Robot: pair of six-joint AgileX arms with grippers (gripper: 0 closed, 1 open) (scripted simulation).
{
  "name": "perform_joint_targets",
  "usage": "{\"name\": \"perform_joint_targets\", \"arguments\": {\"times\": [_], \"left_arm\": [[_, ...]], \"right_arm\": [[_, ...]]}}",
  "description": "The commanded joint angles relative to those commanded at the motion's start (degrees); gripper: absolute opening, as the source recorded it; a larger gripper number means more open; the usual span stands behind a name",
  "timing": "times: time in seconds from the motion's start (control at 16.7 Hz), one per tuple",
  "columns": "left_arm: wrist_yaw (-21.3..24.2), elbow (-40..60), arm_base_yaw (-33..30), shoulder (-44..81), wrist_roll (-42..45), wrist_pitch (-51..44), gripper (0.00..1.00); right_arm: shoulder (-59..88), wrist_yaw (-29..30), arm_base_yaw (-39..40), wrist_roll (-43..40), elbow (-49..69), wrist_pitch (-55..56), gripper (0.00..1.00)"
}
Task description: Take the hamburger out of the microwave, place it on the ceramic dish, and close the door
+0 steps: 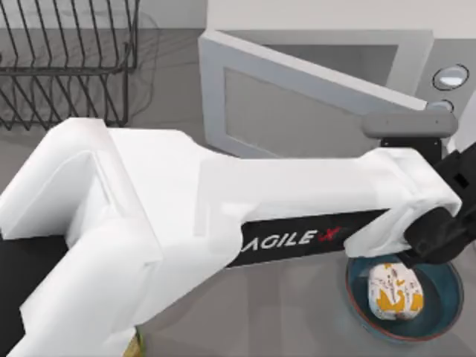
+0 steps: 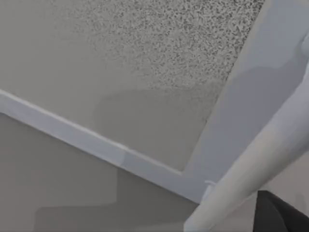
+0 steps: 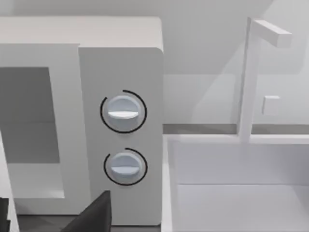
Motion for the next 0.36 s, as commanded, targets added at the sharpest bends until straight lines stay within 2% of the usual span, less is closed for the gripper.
{"name": "perform_joint_targets", "arguments": {"times": [0.24, 0.36], "left_arm": [[3.73, 8.27, 6.39, 5.78, 6.86, 2.30, 0.00], [4.27, 9.14, 7.20, 6.57, 7.69, 2.64, 0.00]], "right_arm": [[0.00, 0.00, 0.00, 0.00, 0.00, 0.00, 1.00], [0.00, 0.00, 0.00, 0.00, 0.00, 0.00, 1.00]]}}
